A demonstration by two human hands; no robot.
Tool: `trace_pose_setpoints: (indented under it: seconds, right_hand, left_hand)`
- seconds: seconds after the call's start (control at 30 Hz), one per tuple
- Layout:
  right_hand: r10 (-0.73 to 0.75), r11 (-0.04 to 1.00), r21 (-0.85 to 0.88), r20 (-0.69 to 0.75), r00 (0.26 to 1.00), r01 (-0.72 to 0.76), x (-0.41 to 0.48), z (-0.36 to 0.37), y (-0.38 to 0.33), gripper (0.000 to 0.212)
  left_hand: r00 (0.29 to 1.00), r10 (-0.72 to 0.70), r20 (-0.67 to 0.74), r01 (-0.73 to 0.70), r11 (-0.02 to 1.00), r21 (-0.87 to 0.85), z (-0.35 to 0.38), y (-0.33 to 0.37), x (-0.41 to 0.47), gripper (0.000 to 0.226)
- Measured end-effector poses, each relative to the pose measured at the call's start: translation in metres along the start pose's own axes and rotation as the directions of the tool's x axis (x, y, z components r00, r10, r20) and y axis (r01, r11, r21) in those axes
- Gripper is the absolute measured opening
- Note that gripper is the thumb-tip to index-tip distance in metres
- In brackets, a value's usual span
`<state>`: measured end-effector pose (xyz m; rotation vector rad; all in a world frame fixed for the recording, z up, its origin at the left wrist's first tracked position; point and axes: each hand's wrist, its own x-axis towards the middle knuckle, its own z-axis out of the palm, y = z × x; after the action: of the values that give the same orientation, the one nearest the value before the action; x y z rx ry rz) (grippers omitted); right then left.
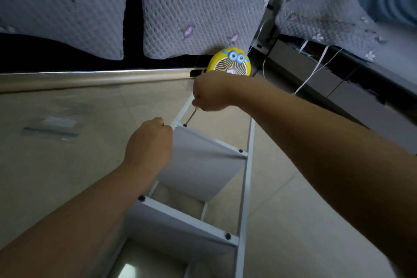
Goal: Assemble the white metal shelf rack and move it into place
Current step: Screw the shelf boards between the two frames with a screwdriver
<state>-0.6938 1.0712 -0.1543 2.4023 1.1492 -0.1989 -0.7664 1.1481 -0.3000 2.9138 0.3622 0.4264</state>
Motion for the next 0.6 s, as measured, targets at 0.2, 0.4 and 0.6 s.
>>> trace_pose_setpoints:
  seconds: [0.2,0.4,0.6]
  right_hand:
    - [0.061,0.978,0.191,0.134,0.989,-0.086,0.019,-0.014,-0.012,0.023]
    - [0.123,0.935,0.328,0.07,0.99,-0.139,0.0,0.0,0.01,0.022]
    - [0.374,0.691,0.71,-0.185,0.909,-0.14,-0.05,0.056,0.06,0.026]
  left_hand:
    - [1.0,-0.017,-0.017,0.017,1.0,-0.019,0.002,0.0,-0.003,0.022]
    - [0.999,0.017,-0.034,-0.019,0.998,-0.062,-0.002,-0.001,-0.005,0.008]
    - [0.991,0.101,-0.086,-0.104,0.994,-0.027,0.0,-0.005,-0.002,0.028]
